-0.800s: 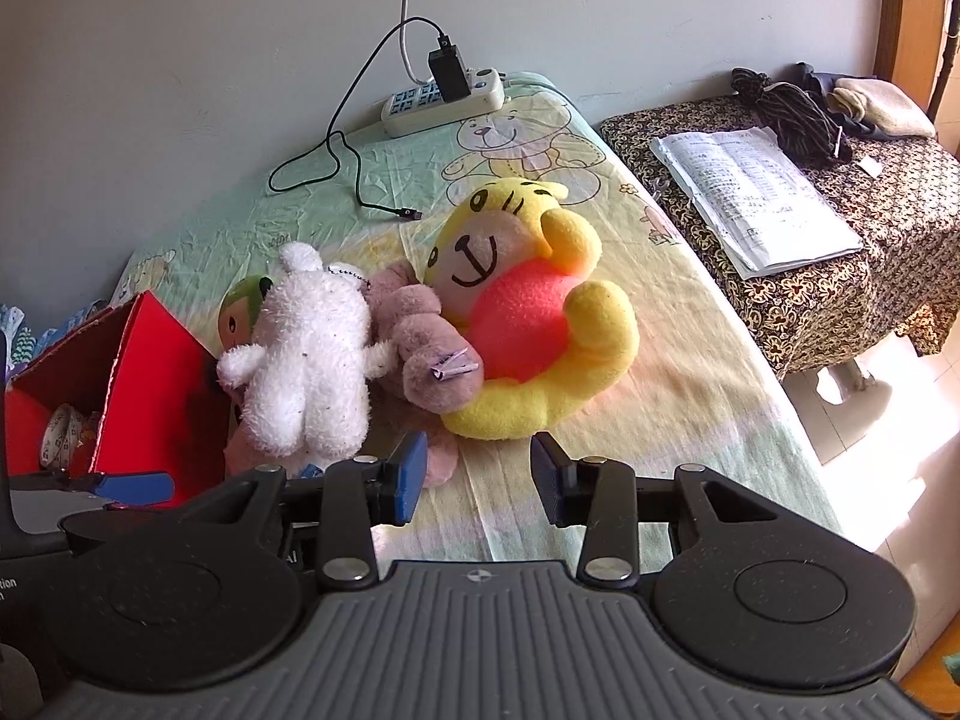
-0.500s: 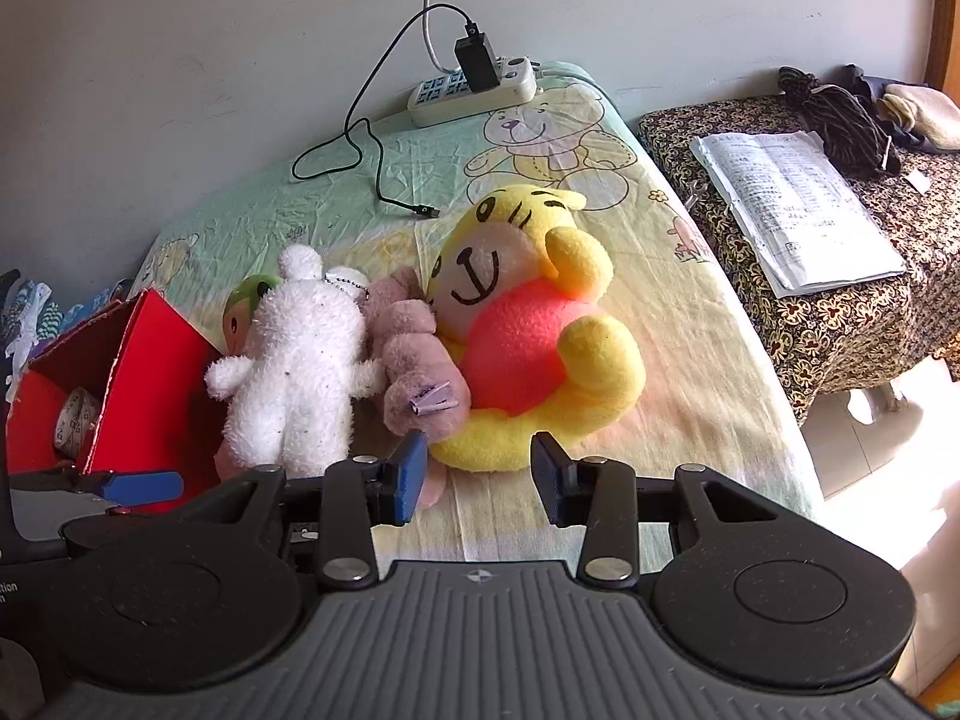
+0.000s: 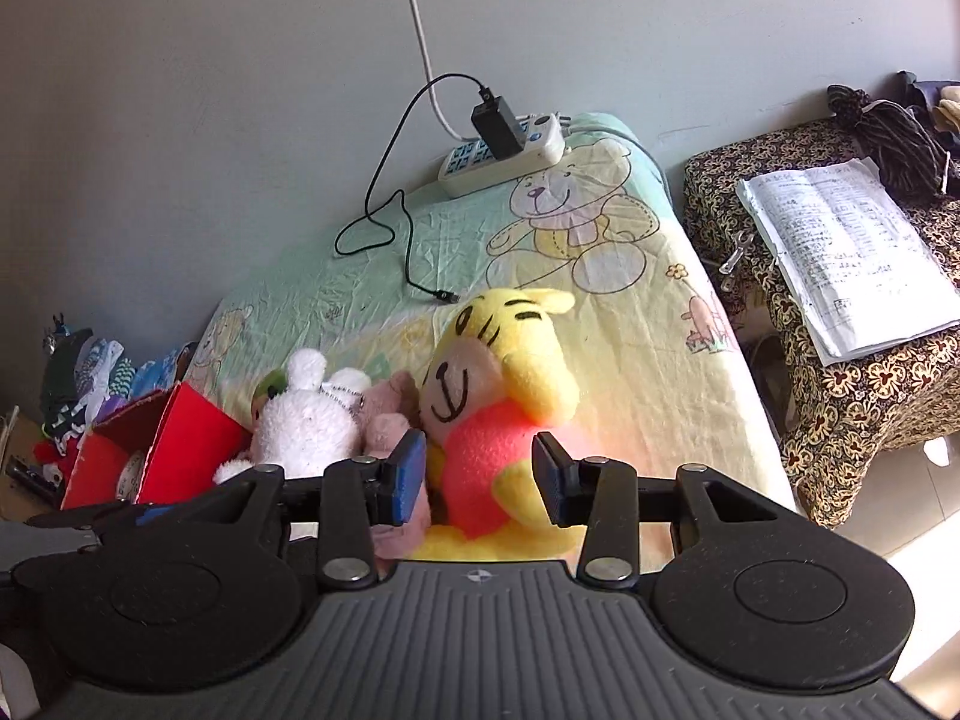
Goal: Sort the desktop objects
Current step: 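Reach the right gripper toward the yellow-and-red tiger plush and close on it, then lift the tiger plush with the right gripper and carry it toward the red box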
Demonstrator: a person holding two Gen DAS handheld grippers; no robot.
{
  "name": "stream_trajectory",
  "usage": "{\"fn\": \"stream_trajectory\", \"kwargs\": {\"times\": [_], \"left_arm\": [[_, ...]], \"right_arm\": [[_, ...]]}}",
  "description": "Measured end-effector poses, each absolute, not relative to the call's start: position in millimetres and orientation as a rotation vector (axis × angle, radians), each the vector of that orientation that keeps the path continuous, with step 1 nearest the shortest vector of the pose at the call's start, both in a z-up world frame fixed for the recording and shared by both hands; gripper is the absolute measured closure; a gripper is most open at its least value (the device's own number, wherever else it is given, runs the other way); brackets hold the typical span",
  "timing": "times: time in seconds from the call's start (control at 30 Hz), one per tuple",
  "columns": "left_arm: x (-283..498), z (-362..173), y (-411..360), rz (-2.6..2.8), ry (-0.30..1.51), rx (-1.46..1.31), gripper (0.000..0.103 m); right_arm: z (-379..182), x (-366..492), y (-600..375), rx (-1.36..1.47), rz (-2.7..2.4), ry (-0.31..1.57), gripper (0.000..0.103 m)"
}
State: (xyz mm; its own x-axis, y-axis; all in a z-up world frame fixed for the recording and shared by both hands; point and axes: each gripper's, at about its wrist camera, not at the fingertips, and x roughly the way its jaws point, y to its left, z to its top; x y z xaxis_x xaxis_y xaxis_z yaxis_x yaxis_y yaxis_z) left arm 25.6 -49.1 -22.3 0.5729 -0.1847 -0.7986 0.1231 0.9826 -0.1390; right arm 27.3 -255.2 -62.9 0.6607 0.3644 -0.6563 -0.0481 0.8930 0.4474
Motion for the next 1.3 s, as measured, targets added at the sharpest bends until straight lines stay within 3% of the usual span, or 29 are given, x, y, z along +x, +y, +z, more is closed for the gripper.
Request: {"fn": "stream_trajectory", "kwargs": {"times": [0.63,0.77,0.87,1.1,1.3], "left_arm": [[84.4,-62.9,-89.3,-0.416,0.995,-0.231,0.004],[89.9,-72.5,-88.6,-0.404,1.024,-0.24,0.005],[93.3,-78.6,-91.0,-0.402,1.042,-0.235,0.005],[95.1,-87.1,-99.3,-0.396,1.062,-0.209,0.005],[84.8,-85.0,-107.6,-0.427,1.069,-0.183,0.004]], "right_arm": [[-139.9,103.8,-294.4,0.593,0.472,0.992,0.05],[-149.9,112.9,-291.8,0.639,0.513,1.014,0.04],[-157.6,117.5,-289.2,0.68,0.543,1.037,0.04],[-165.3,107.6,-300.5,0.807,0.583,1.046,0.058],[-157.7,83.4,-322.6,0.843,0.565,1.027,0.062]]}}
